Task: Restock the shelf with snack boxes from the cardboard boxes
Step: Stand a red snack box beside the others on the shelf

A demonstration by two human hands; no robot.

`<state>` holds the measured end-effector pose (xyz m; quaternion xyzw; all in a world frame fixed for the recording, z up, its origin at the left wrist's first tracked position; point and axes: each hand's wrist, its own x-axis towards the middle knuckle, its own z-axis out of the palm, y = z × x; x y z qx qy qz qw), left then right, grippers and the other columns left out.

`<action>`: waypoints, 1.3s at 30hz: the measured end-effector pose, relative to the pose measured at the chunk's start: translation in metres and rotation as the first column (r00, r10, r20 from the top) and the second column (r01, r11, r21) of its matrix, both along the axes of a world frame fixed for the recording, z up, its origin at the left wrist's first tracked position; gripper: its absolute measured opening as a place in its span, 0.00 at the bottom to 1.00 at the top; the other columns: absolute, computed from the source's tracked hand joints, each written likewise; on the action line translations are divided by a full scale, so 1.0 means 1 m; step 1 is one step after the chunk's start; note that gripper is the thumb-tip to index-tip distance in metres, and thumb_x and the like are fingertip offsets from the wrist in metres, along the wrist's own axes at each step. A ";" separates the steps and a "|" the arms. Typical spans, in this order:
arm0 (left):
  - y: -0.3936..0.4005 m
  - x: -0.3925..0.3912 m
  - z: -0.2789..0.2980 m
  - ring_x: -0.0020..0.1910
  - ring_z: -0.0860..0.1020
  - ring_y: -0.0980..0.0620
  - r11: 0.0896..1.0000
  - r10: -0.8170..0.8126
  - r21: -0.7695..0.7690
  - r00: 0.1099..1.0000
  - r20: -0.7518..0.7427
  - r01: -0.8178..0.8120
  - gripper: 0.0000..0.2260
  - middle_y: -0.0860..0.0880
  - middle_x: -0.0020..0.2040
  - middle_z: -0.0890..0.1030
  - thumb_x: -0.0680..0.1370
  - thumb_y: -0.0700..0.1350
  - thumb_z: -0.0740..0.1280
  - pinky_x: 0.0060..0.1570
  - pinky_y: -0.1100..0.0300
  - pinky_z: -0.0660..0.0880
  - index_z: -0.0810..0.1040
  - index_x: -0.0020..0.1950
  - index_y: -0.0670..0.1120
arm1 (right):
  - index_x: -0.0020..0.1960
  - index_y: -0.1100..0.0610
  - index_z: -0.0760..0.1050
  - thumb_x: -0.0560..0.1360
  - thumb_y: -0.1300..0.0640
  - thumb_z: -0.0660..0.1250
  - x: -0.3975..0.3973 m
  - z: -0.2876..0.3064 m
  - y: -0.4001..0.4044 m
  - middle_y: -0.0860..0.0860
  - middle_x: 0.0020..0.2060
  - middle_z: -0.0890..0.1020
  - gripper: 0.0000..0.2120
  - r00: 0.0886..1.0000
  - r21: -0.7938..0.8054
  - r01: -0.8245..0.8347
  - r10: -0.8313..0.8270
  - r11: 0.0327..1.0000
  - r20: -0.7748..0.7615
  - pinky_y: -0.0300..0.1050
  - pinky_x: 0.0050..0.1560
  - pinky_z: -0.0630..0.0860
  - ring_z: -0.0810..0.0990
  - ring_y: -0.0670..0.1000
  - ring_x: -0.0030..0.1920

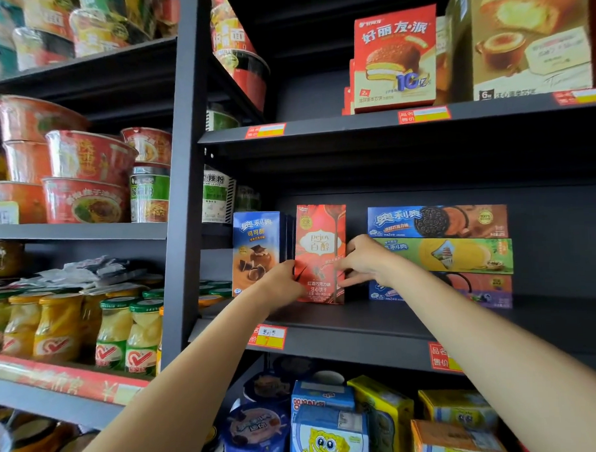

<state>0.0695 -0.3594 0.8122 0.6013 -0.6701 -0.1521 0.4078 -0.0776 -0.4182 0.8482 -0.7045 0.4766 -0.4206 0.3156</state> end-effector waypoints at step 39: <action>0.112 0.009 -0.040 0.56 0.75 0.46 0.884 0.068 -0.467 0.996 0.051 -0.037 0.17 0.43 0.58 0.77 0.75 0.33 0.57 0.53 0.58 0.70 0.70 0.63 0.39 | 0.51 0.59 0.69 0.76 0.67 0.59 -0.004 -0.037 0.133 0.60 0.42 0.81 0.06 0.947 -0.298 0.317 -0.284 0.901 0.149 0.46 0.34 0.78 0.79 0.54 0.34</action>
